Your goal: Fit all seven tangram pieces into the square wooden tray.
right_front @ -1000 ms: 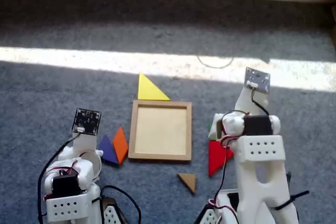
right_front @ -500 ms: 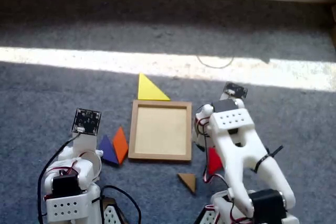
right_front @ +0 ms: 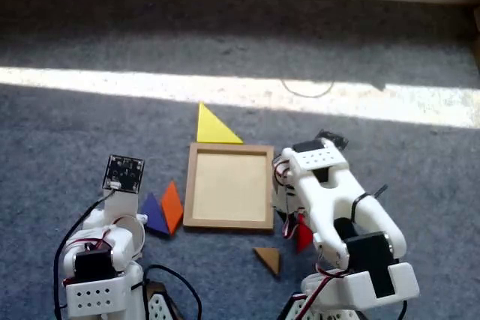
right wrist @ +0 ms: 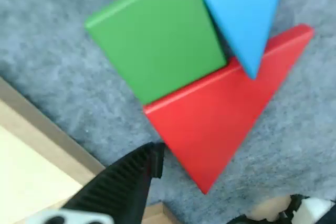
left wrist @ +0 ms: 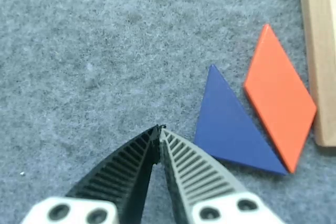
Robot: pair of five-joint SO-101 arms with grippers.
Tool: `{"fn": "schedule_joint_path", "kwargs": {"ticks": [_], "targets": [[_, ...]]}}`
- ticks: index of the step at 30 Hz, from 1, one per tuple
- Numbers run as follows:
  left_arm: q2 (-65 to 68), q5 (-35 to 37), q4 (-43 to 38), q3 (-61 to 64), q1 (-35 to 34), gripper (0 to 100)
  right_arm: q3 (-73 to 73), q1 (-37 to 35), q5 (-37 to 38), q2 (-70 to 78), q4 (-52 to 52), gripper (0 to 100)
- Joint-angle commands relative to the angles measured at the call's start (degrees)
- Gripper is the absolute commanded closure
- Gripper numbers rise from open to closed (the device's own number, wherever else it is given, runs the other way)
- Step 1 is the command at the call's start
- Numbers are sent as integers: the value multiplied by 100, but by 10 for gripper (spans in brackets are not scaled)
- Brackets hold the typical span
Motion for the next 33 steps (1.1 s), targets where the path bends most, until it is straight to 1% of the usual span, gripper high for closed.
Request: {"fn": "schedule_joint_path", "kwargs": {"ticks": [1, 3, 8, 14, 16, 27, 30, 33], "targets": [[-163, 35, 44, 110, -66, 972, -215, 75, -26, -75, -488, 516], [-163, 35, 44, 110, -66, 972, -242, 189, 53, -92, -497, 516], [-163, 35, 44, 110, -66, 972, -259, 374, 958, -101, -479, 516], [-163, 35, 44, 110, -66, 972, -259, 365, 1960, -110, -470, 516], [-163, 35, 44, 110, -66, 972, -259, 365, 2374, -110, -462, 516], [-163, 35, 44, 110, -66, 972, -347, 365, 5152, -110, -470, 516], [-163, 35, 44, 110, -66, 972, -655, 391, 5670, -110, -462, 516], [-163, 35, 44, 110, -66, 972, -927, 382, 5978, -110, -435, 516]]}}
